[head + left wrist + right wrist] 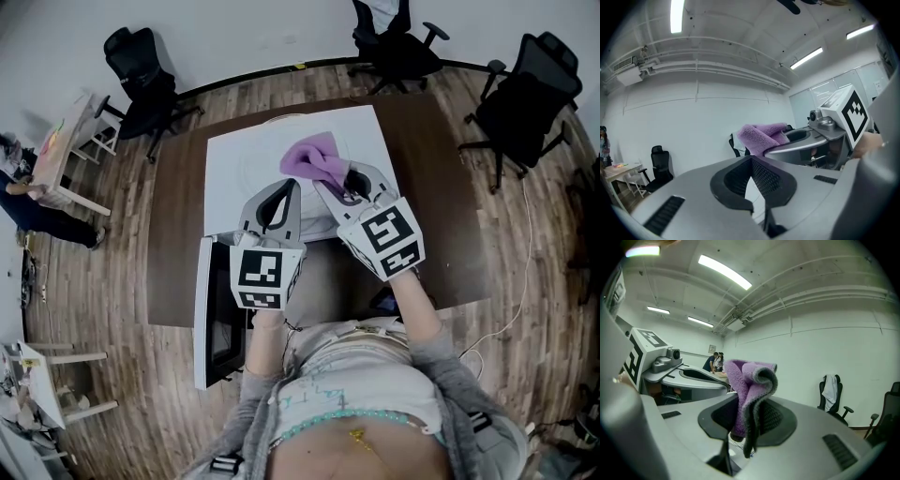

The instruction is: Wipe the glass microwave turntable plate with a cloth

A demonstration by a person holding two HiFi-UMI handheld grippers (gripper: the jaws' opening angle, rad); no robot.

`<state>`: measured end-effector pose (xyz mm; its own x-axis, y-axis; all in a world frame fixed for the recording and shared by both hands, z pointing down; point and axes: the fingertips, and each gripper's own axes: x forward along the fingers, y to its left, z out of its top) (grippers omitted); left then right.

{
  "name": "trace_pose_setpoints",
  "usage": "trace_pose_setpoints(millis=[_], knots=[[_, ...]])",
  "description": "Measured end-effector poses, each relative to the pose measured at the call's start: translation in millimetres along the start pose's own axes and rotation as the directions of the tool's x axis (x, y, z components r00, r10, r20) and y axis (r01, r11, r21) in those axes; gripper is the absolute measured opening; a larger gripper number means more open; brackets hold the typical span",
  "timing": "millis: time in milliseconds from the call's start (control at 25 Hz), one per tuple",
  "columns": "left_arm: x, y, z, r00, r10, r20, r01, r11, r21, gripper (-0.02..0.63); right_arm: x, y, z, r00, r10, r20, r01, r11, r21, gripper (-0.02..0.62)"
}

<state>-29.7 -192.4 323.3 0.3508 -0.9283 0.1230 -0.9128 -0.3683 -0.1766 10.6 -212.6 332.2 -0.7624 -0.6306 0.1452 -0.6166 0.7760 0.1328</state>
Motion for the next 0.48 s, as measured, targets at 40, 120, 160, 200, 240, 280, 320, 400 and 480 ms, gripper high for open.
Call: trace_pose_setpoints(millis=[40, 120, 160, 200, 240, 280, 320, 400, 480], knots=[[-0.4, -5.0, 3.1, 1.0, 0.003, 0.007, -0.003, 1.0, 0.008, 0.005, -4.0, -0.3, 1.5, 1.0, 0.003, 0.006, -0.003, 1.0, 0.0, 0.104], [-1.4, -14.2, 9.5, 1.0, 0.005, 0.022, -0.005, 1.0, 0.003, 0.005, -11.7, -1.2, 3.7, 1.0, 0.008, 0.019, -0.008, 1.0, -0.002, 0.104], [-2.4, -17.6, 12.8, 1.0, 0.005, 0.029, -0.005, 1.0, -0.003, 0.005, -15.1, -1.8, 4.9, 1.0, 0.008, 0.024, -0.008, 1.0, -0.002, 0.104], [-3.9, -20.2, 15.8, 0.999, 0.008, 0.033, -0.008, 1.0, -0.005, 0.005, -18.2, -2.1, 6.4, 1.0, 0.009, 0.028, -0.009, 1.0, -0.002, 0.104], [-6.0, -22.0, 18.8, 0.999, 0.012, 0.037, -0.012, 1.0, -0.003, 0.005, -20.8, -2.2, 8.0, 0.999, 0.009, 0.032, -0.009, 1.0, -0.005, 0.104], [-8.7, -23.3, 21.8, 0.999, 0.017, 0.04, -0.017, 1.0, -0.001, 0.005, -23.0, -1.5, 9.8, 0.999, 0.009, 0.036, -0.009, 1.0, -0.009, 0.104], [-11.6, -24.2, 24.8, 0.999, 0.02, 0.044, -0.02, 1.0, -0.001, 0.005, -24.7, 0.2, 12.3, 0.999, 0.012, 0.04, -0.012, 1.0, -0.01, 0.104], [-16.7, -25.1, 30.3, 0.998, 0.023, 0.055, -0.022, 1.0, -0.009, 0.005, -26.7, 5.3, 19.1, 0.999, 0.021, 0.048, -0.021, 1.0, -0.006, 0.104], [-20.3, -24.8, 34.4, 0.997, 0.026, 0.067, -0.025, 1.0, -0.009, 0.005, -27.0, 7.2, 23.2, 0.998, 0.025, 0.054, -0.024, 1.0, -0.015, 0.104]])
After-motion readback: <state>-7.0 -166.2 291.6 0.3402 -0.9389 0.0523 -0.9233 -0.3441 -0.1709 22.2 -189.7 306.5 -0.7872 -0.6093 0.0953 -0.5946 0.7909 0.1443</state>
